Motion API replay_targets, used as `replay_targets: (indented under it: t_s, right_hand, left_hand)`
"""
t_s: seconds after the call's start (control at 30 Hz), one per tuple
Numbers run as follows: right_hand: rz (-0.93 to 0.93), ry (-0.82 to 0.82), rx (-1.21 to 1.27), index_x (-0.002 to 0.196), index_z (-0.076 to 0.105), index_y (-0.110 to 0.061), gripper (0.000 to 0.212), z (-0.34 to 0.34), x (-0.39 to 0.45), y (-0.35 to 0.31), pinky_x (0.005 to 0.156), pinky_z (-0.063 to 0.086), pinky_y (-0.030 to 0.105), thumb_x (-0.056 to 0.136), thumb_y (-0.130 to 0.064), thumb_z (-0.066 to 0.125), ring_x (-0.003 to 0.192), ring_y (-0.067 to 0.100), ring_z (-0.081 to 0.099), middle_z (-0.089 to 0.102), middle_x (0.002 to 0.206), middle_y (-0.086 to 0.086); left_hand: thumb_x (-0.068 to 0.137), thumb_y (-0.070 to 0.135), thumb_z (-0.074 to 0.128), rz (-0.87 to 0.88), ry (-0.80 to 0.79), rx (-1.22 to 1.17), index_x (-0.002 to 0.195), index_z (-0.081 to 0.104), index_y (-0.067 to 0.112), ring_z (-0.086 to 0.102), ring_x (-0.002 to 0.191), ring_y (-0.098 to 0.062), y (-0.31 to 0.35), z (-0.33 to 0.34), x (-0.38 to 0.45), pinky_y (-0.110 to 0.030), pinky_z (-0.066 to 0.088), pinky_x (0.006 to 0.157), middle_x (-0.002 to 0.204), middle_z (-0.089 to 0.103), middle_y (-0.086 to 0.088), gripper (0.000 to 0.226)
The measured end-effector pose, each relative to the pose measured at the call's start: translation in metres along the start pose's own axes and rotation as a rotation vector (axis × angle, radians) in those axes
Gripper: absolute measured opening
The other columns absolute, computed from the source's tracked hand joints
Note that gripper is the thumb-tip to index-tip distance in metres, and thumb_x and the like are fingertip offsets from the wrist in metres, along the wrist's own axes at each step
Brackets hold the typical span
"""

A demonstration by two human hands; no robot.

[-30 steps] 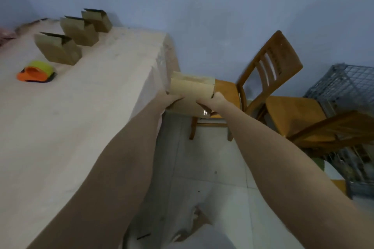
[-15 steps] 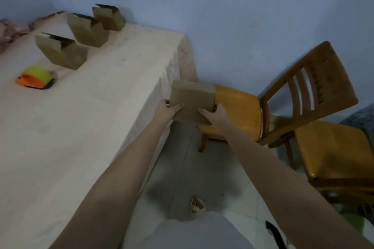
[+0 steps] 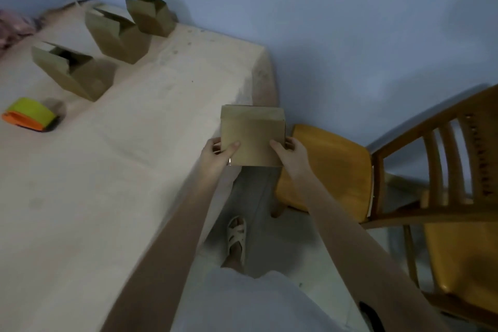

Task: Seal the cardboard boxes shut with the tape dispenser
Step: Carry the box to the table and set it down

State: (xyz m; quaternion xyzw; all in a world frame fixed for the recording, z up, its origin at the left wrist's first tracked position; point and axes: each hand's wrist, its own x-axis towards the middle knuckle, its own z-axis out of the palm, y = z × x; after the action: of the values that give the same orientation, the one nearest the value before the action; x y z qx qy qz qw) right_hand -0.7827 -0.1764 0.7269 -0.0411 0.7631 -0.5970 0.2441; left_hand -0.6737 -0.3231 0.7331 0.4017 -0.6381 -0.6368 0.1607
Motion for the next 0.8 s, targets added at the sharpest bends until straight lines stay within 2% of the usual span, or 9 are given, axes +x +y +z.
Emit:
replay_targets:
  t_s: [0.07, 0.17, 0.27, 0.37, 0.53, 0.63, 0.7, 0.8]
  right_hand:
    - [0.006, -0.011, 0.025, 0.127, 0.051, -0.013, 0.051, 0.012, 0.023, -0.01, 0.085, 0.047, 0.022, 0.084, -0.035, 0.067, 0.103, 0.012, 0.056, 0.057, 0.116, -0.004]
    - [0.002, 0.004, 0.043, 0.129, 0.053, -0.011, 0.049, 0.026, 0.057, -0.027, 0.073, 0.047, 0.014, 0.086, -0.032, 0.066, 0.1, 0.011, 0.056, 0.058, 0.118, -0.002]
    - [0.021, 0.018, 0.046, 0.128, 0.053, -0.01, 0.048, 0.036, 0.086, -0.038, 0.078, 0.05, 0.018, 0.086, -0.03, 0.066, 0.101, 0.013, 0.058, 0.059, 0.118, 0.002]
    - [-0.002, 0.039, 0.043, 0.127, 0.054, -0.008, 0.046, 0.045, 0.111, -0.046, 0.073, 0.049, 0.015, 0.087, -0.029, 0.065, 0.097, 0.008, 0.058, 0.06, 0.117, 0.002]
    - [0.028, 0.06, 0.045, 0.127, 0.054, -0.01, 0.044, 0.055, 0.145, -0.059, 0.062, 0.047, 0.003, 0.088, -0.028, 0.065, 0.088, -0.003, 0.054, 0.058, 0.11, -0.004]
    - [0.051, 0.032, 0.03, 0.127, 0.055, -0.012, 0.044, 0.062, 0.168, -0.068, 0.074, 0.049, 0.011, 0.087, -0.028, 0.065, 0.096, 0.006, 0.057, 0.06, 0.115, -0.003]
    - [0.076, -0.004, 0.032, 0.127, 0.056, -0.015, 0.044, 0.068, 0.186, -0.076, 0.077, 0.049, 0.016, 0.087, -0.028, 0.066, 0.095, 0.003, 0.056, 0.06, 0.11, -0.008]
    - [0.109, -0.062, 0.044, 0.127, 0.055, -0.017, 0.043, 0.08, 0.217, -0.091, 0.058, 0.047, 0.008, 0.086, -0.027, 0.066, 0.085, -0.006, 0.053, 0.057, 0.097, -0.017]
  left_hand:
    - [0.082, 0.029, 0.072, 0.013, 0.004, -0.011, 0.122, 0.052, 0.01, 0.059, 0.086, -0.003, 0.004, -0.001, 0.025, -0.01, 0.047, 0.055, 0.102, 0.06, 0.003, 0.049]
    - [0.083, 0.026, 0.071, 0.037, 0.0, 0.005, 0.125, 0.051, 0.01, 0.058, 0.086, -0.003, 0.014, -0.003, 0.062, -0.01, 0.048, 0.055, 0.108, 0.059, 0.0, 0.049]
    - [0.084, 0.025, 0.07, 0.032, -0.021, 0.01, 0.128, 0.05, 0.011, 0.057, 0.091, -0.008, 0.024, -0.004, 0.095, -0.013, 0.046, 0.065, 0.112, 0.057, 0.0, 0.05]
    - [0.084, 0.025, 0.07, 0.049, -0.058, 0.037, 0.13, 0.05, 0.012, 0.055, 0.099, -0.012, 0.035, -0.005, 0.127, -0.014, 0.045, 0.068, 0.112, 0.055, 0.002, 0.052]
    - [0.084, 0.022, 0.07, -0.005, -0.126, 0.011, 0.13, 0.051, 0.013, 0.057, 0.097, -0.01, 0.045, -0.009, 0.165, -0.014, 0.047, 0.07, 0.112, 0.059, 0.001, 0.05]
    - [0.085, 0.02, 0.069, -0.052, -0.122, -0.039, 0.129, 0.052, 0.013, 0.06, 0.1, -0.014, 0.048, -0.014, 0.188, -0.018, 0.05, 0.074, 0.115, 0.061, -0.004, 0.048]
    - [0.084, 0.02, 0.069, -0.077, -0.096, -0.071, 0.128, 0.054, 0.016, 0.061, 0.102, -0.017, 0.05, -0.016, 0.204, -0.023, 0.052, 0.079, 0.115, 0.062, -0.004, 0.046]
    - [0.083, 0.022, 0.07, -0.089, -0.039, -0.089, 0.126, 0.055, 0.02, 0.06, 0.104, -0.018, 0.055, -0.018, 0.228, -0.028, 0.052, 0.083, 0.112, 0.062, -0.001, 0.045]
